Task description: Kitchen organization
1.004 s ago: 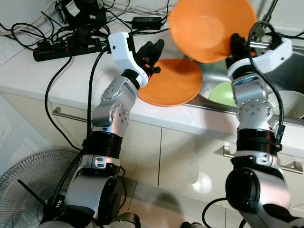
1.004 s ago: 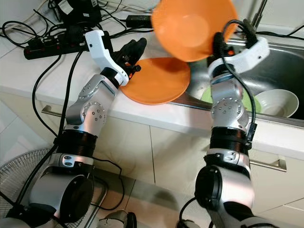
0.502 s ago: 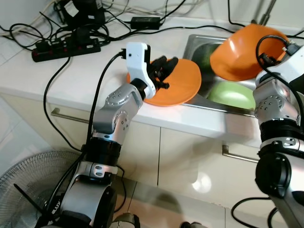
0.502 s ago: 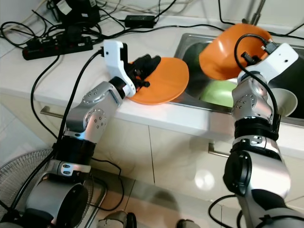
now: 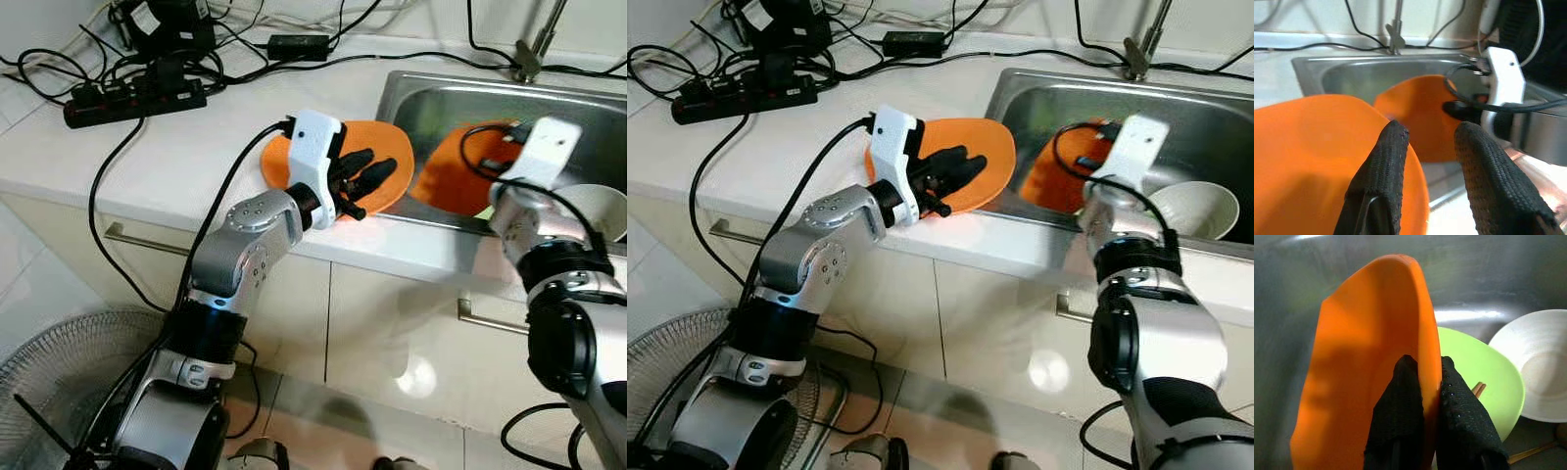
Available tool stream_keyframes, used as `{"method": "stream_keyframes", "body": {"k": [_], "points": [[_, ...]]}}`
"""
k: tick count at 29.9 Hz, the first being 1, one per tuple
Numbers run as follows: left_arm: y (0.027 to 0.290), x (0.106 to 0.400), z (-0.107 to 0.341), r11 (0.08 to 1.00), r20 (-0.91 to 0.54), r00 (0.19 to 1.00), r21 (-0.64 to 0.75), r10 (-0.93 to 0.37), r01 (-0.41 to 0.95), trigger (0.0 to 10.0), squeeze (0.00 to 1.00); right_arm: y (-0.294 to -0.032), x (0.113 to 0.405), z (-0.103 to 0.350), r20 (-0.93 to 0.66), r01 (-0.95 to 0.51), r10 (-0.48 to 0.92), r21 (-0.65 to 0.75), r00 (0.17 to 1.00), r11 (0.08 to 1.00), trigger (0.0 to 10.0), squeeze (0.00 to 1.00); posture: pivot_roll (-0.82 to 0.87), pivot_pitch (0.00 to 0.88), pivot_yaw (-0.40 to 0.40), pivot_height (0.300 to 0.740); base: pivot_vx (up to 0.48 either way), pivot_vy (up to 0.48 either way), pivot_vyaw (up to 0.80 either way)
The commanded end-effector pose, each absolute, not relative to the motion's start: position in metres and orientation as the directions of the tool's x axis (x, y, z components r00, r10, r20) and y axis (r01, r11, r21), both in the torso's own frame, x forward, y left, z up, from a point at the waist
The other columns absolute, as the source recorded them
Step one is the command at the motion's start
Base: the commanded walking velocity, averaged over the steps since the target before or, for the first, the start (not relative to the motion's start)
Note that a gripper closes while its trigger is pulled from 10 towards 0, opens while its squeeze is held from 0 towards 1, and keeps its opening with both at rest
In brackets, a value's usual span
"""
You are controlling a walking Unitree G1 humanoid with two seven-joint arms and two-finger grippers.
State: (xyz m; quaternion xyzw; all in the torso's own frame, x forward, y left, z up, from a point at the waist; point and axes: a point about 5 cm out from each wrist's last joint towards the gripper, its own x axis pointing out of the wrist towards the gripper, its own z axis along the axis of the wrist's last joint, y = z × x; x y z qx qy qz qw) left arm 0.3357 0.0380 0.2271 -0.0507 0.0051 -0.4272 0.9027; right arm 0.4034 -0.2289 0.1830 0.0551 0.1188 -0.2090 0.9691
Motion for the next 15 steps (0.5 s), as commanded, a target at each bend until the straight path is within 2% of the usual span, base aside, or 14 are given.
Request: {"method": "stream_keyframes", "body": {"k": [1, 6, 15], "points": [[0.036, 0.329, 0.227, 0.588, 0.013, 0.59, -0.077, -0.807, 0.805, 10.0, 0.0, -0.231, 0.405, 0.191, -0.229, 0.417, -0.397, 0.041, 0.889, 0.908, 10.0, 0.0, 0.12, 0.064, 0.023, 0.74, 0.0, 0.0, 0.0], [0.033, 0.32, 0.223, 0.547, -0.027, 0.546, -0.058, -0.837, 0.835, 10.0, 0.0, -0.231, 0.404, 0.187, -0.246, 0.417, -0.398, 0.029, 0.884, 0.908, 10.0, 0.0, 0.12, 0.068, 0.021, 0.74, 0.0, 0.0, 0.0], [0.031, 0.314, 0.213, 0.521, -0.098, 0.515, -0.047, -0.852, 0.852, 10.0, 0.0, -0.228, 0.403, 0.178, -0.268, 0.409, -0.39, 0.018, 0.881, 0.912, 10.0, 0.0, 0.12, 0.073, 0.022, 0.74, 0.0, 0.0, 0.0]]}}
